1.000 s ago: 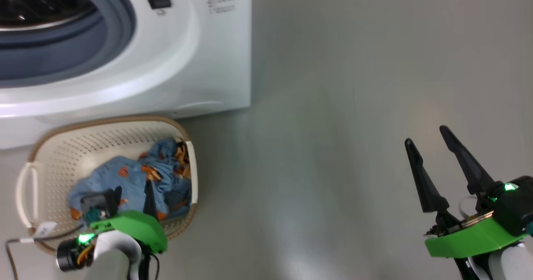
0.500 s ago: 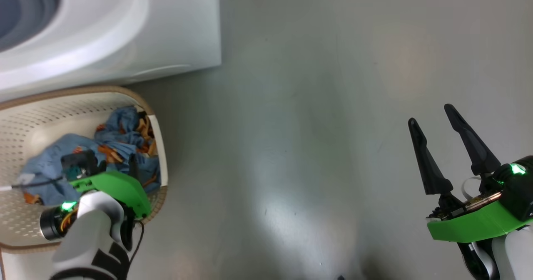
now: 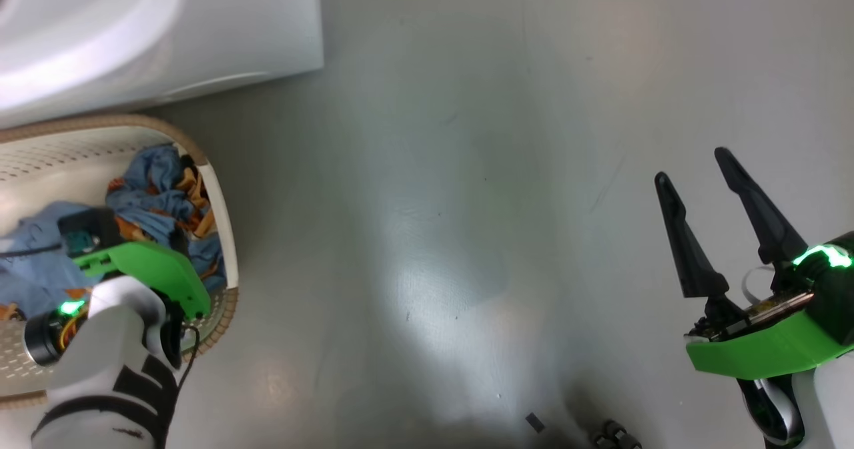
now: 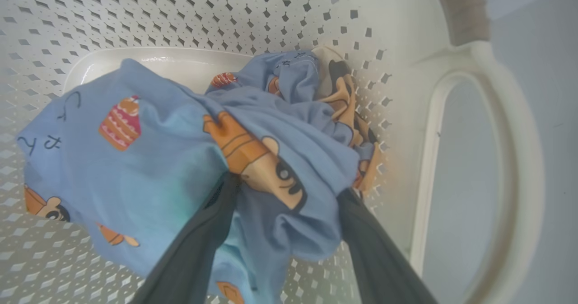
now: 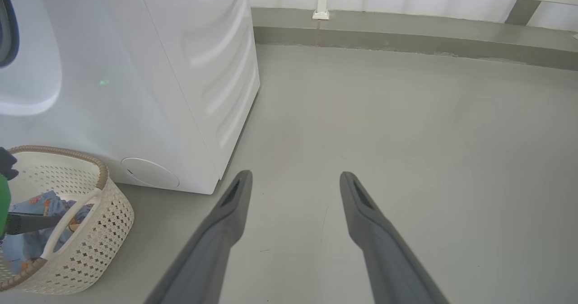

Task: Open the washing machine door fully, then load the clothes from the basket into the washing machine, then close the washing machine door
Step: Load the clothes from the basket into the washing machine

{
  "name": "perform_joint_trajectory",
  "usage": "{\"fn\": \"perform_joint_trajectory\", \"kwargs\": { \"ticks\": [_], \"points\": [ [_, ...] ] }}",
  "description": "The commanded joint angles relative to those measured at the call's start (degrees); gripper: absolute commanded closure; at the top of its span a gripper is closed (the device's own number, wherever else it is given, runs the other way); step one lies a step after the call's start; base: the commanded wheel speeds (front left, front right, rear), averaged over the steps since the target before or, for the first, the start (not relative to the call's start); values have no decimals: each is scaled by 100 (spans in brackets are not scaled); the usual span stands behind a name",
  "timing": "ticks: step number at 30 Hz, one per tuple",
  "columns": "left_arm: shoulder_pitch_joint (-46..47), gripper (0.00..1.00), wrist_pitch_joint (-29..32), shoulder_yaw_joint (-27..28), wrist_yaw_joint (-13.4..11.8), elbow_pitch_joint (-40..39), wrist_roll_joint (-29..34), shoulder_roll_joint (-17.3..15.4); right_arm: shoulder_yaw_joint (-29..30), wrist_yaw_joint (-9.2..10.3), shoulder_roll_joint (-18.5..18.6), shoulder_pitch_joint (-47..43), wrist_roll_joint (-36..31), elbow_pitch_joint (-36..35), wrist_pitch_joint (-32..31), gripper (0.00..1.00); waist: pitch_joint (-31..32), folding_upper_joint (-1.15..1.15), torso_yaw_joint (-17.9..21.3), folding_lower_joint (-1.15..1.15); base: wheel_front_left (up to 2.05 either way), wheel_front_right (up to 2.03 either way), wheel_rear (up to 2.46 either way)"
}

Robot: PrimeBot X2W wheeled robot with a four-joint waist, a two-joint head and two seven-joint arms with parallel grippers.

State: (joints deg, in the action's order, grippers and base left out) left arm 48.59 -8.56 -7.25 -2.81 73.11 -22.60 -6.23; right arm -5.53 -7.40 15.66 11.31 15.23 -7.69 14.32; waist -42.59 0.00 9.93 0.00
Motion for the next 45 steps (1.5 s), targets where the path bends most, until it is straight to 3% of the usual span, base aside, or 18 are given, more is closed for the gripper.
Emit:
{"fn": "perform_joint_trajectory", "kwargs": {
  "ticks": [1, 7, 8, 9, 10, 23, 34, 45],
  "points": [
    [-38, 0, 7, 104, -54, 1, -54, -209, -84, -9, 93, -82, 59, -146, 67, 0, -99, 0, 48, 0, 0, 0, 0],
    [113, 0, -27, 129, -104, 37, -140, -165, -46, -9, 102, -74, 56, -192, 67, 0, -269, 0, 45, 0, 0, 0, 0],
    [111, 11, -36, 127, -99, 41, -151, -152, -42, -9, 98, -74, 51, -198, 67, 0, -285, 0, 41, 0, 0, 0, 0],
    [107, 85, -61, 117, -109, 46, -151, -145, -38, -9, 95, -72, 48, -203, 67, 0, -298, 0, 38, 0, 0, 0, 0],
    [82, 100, -68, 80, -122, 54, -136, -130, -32, -9, 91, -65, 46, -205, 67, 0, -311, 0, 31, 0, 0, 0, 0],
    [-357, 100, -337, 155, -45, 76, -347, -53, -140, -9, 17, 24, 41, -59, 67, 0, 127, 0, -38, 0, 0, 0, 0],
    [-959, 100, -629, 258, 163, -27, -489, -20, -304, -9, -76, -24, 11, 166, 68, 0, 1039, 0, -202, 0, 0, 0, 0],
    [-2024, 100, -642, 489, 79, -1455, -185, -184, -437, -9, -227, -293, -63, 440, 68, 0, 2110, 0, -359, 0, 0, 0, 0]
  ]
}}
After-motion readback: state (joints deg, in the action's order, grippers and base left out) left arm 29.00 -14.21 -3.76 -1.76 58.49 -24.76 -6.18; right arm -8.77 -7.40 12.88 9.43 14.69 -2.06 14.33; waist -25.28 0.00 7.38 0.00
